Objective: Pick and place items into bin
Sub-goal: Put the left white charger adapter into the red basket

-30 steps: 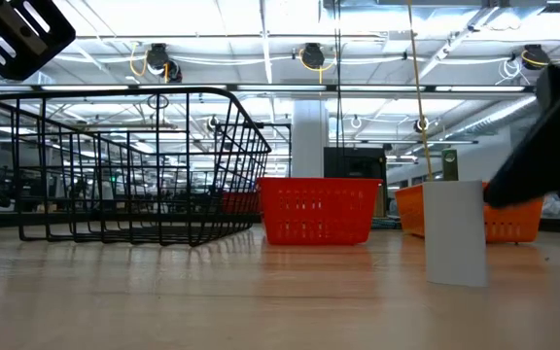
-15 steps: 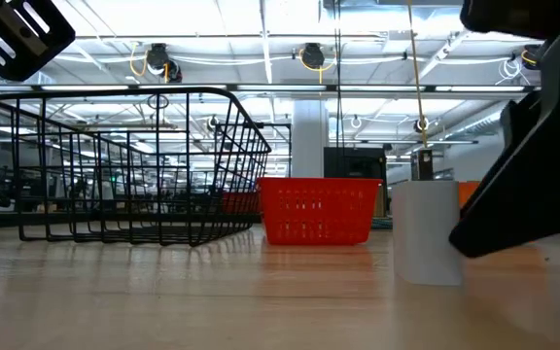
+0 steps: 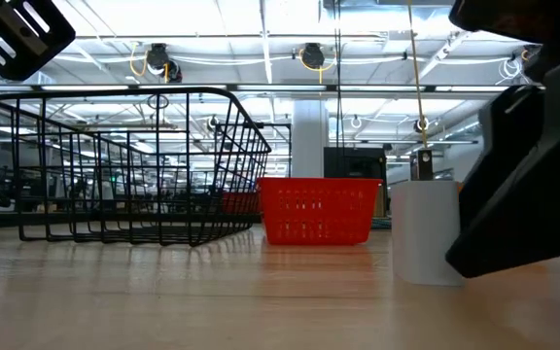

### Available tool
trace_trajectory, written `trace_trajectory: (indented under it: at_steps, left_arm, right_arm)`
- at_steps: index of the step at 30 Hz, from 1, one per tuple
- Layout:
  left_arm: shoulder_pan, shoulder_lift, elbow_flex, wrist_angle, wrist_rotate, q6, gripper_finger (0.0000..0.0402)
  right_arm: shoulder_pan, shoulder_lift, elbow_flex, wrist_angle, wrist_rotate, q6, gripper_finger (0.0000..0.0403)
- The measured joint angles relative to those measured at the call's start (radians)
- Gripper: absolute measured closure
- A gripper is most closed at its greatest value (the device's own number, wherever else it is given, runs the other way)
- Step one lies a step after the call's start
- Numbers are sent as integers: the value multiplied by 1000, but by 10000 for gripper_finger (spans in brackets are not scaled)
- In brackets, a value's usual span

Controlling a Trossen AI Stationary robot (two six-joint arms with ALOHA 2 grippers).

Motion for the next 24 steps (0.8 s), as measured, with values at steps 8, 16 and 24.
trace_trajectory:
  at_steps: [8, 16, 24]
  left_arm:
    - [0, 0, 0, 0, 0, 1, 254]
    - [0, 0, 0, -1, 0, -2, 254]
    - [0, 0, 0, -5, 0, 1, 254]
  right_arm:
    - [-25, 0, 0, 13, -4, -74, 130]
    - [-49, 0, 0, 55, -41, -144, 146]
    - [-48, 0, -1, 51, -57, -141, 213]
